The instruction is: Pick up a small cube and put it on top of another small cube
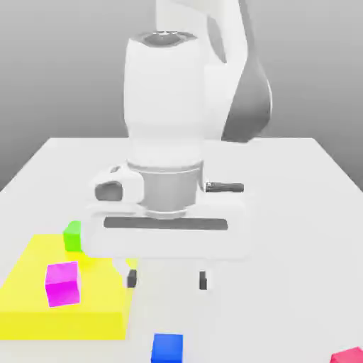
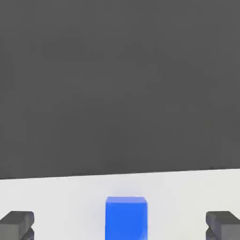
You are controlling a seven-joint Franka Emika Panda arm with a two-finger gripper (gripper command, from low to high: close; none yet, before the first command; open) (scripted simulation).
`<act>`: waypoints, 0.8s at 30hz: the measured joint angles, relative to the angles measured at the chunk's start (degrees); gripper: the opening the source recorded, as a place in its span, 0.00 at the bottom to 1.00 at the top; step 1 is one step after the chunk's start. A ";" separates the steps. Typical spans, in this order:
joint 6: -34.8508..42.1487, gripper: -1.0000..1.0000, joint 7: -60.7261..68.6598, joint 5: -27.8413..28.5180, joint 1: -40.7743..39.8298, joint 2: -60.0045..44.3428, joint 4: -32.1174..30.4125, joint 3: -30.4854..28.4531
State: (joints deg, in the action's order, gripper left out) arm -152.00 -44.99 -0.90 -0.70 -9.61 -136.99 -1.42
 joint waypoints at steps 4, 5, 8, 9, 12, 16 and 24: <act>-3.74 0.50 0.10 -0.09 -0.39 -8.31 -0.26 0.16; -5.22 0.50 0.17 -0.18 -0.44 -10.38 0.05 0.21; -9.84 0.00 0.40 -0.50 -0.59 -16.45 1.21 0.41; -9.84 0.00 0.40 -0.50 -0.59 -16.45 1.21 0.41; -9.84 0.00 0.37 -0.46 -0.59 -16.45 1.21 0.43; -9.12 0.00 0.28 -0.35 -0.64 -15.54 1.01 0.45; 3.03 0.00 -4.85 0.04 -3.87 0.28 -2.66 -4.52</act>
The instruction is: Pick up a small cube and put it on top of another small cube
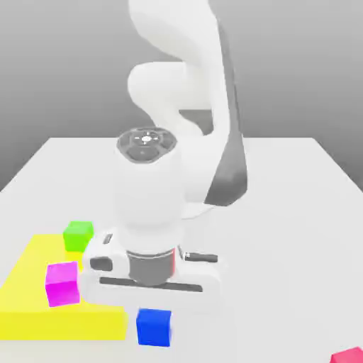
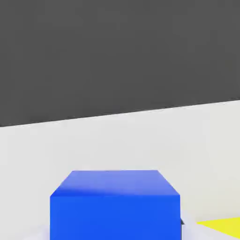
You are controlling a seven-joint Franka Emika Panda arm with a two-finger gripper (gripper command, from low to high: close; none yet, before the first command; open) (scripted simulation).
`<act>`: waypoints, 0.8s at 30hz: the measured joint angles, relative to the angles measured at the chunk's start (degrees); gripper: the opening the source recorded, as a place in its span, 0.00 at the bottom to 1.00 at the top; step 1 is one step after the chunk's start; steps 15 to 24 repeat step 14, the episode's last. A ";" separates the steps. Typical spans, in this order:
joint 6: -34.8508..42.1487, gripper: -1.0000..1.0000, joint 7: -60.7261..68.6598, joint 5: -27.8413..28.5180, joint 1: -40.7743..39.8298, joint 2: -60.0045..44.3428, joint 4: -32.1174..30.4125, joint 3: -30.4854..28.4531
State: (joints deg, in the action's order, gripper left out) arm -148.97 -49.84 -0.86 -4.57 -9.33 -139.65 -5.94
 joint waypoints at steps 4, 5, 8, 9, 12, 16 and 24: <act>6.17 0.00 -5.96 1.17 -6.86 8.33 -2.10 -3.84; 7.71 0.00 -7.49 1.51 -8.76 10.42 -2.63 -4.53; 7.21 0.00 -9.52 1.23 -10.14 11.37 -4.10 -5.11; 5.21 0.00 -9.29 0.70 -9.87 9.80 -4.55 -5.33; 1.27 1.00 -8.63 -0.37 -10.02 6.56 -5.32 -5.04; 1.27 1.00 -8.63 -0.37 -10.02 6.56 -5.32 -5.04; 1.27 1.00 -8.63 -0.37 -10.02 6.56 -5.32 -5.04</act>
